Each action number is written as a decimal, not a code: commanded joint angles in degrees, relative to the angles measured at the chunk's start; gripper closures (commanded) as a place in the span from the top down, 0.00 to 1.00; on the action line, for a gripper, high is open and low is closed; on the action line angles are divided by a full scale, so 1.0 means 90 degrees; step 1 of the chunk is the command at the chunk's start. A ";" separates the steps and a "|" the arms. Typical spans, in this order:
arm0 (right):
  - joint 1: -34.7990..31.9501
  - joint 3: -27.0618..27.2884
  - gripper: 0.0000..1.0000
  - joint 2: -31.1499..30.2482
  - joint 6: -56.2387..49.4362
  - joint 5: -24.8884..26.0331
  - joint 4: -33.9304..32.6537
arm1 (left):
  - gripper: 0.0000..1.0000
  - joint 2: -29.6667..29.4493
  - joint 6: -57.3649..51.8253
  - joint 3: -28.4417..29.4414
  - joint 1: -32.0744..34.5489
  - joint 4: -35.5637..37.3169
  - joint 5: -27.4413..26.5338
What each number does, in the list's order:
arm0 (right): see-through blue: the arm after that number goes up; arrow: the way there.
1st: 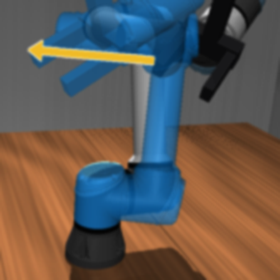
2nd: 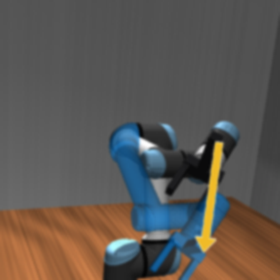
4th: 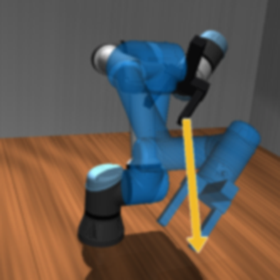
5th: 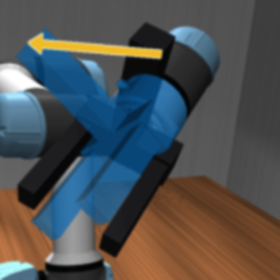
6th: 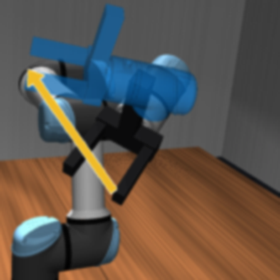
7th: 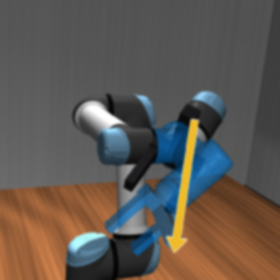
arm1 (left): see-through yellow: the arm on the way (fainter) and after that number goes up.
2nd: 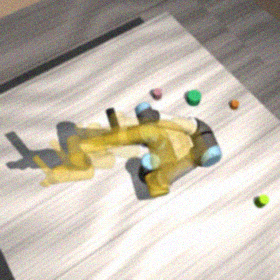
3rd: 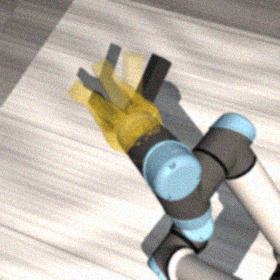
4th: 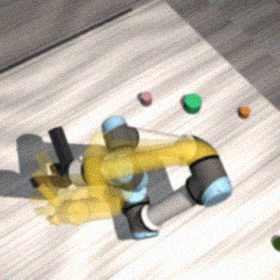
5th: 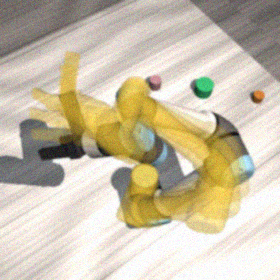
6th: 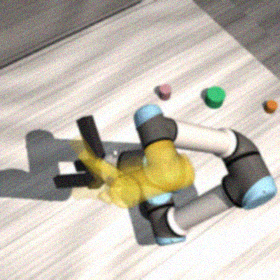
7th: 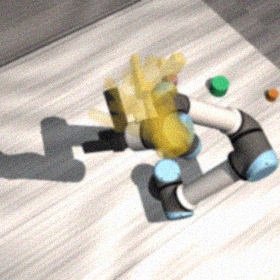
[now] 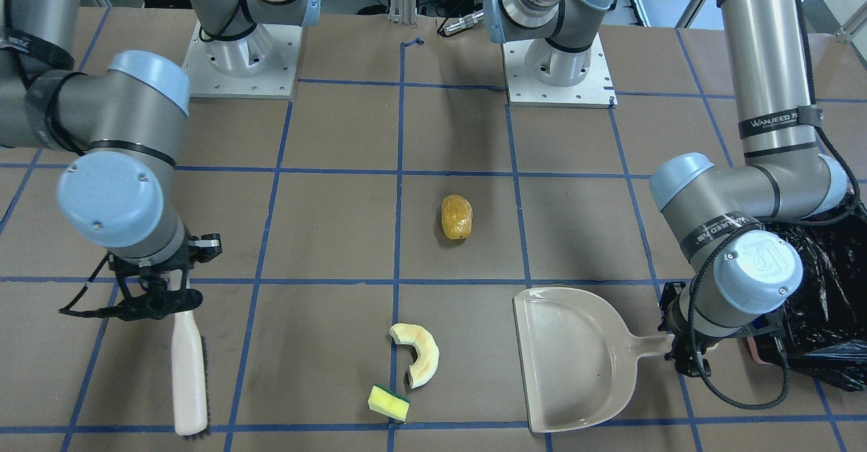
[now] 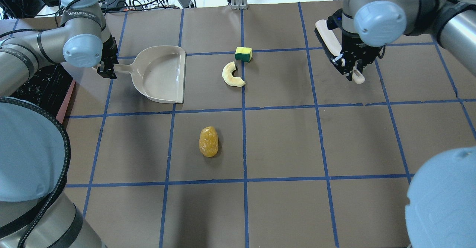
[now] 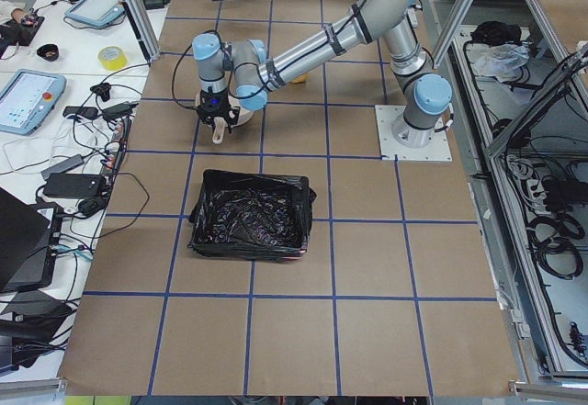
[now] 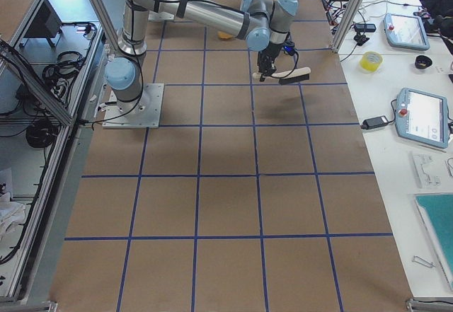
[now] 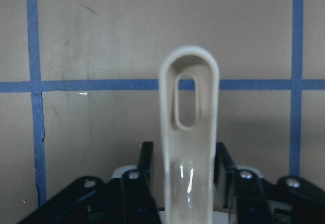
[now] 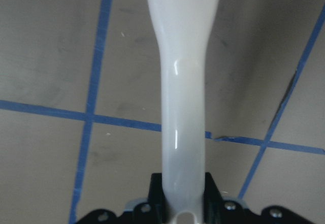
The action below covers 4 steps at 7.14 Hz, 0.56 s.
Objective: Sweep and dump trash into bin
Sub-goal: 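Carry the white brush with the right gripper toward the sponge and curved piece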
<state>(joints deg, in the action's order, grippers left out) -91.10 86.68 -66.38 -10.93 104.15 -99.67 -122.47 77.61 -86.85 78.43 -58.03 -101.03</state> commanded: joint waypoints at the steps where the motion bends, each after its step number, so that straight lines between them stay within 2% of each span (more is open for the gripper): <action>1: -0.1026 -0.0517 0.00 0.0362 0.1171 0.0117 0.0068 | 0.00 0.0052 -0.0234 0.0001 0.0007 0.0022 0.0595; 3: -0.1429 -0.1024 0.00 0.0675 0.1953 0.0030 0.0565 | 0.00 0.0198 -0.0371 0.0128 0.0045 0.0031 0.0533; 4: -0.1644 -0.1143 0.00 0.0812 0.2324 0.0001 0.0615 | 0.00 0.0218 -0.0343 0.0215 0.0230 0.0128 -0.0174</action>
<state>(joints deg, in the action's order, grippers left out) -103.55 78.24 -60.59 5.96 104.50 -95.35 -120.97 74.66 -85.71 79.19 -57.55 -97.96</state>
